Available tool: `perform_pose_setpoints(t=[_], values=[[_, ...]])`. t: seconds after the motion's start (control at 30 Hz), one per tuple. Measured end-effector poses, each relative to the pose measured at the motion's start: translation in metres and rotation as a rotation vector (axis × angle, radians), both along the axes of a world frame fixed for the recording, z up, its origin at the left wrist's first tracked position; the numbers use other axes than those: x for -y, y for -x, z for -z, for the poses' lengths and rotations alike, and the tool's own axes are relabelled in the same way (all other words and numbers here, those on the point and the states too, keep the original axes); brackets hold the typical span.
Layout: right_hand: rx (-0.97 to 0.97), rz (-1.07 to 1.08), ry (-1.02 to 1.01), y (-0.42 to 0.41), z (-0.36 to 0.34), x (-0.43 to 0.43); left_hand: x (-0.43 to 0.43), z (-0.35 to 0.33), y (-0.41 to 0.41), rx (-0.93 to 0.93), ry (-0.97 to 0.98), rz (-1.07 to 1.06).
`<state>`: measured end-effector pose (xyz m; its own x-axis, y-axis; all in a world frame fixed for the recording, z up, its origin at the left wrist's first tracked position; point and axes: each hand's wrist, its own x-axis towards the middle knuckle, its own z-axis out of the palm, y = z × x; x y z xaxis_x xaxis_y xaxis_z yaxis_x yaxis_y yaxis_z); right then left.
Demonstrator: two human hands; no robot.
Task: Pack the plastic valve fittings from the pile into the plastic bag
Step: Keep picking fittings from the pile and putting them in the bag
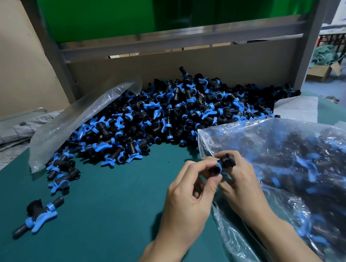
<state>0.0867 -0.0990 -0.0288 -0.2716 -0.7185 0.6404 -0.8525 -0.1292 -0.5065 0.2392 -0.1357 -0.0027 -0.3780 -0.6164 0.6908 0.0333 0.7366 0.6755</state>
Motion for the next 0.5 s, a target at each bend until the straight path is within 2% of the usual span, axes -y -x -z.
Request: perform_pose_setpoints(t=[0.5], values=[[-0.051, 0.039, -0.112, -0.0013, -0.0008, -0.0006, 0.0028, 0.0033, -0.0005, 0.042, 0.003, -0.057]])
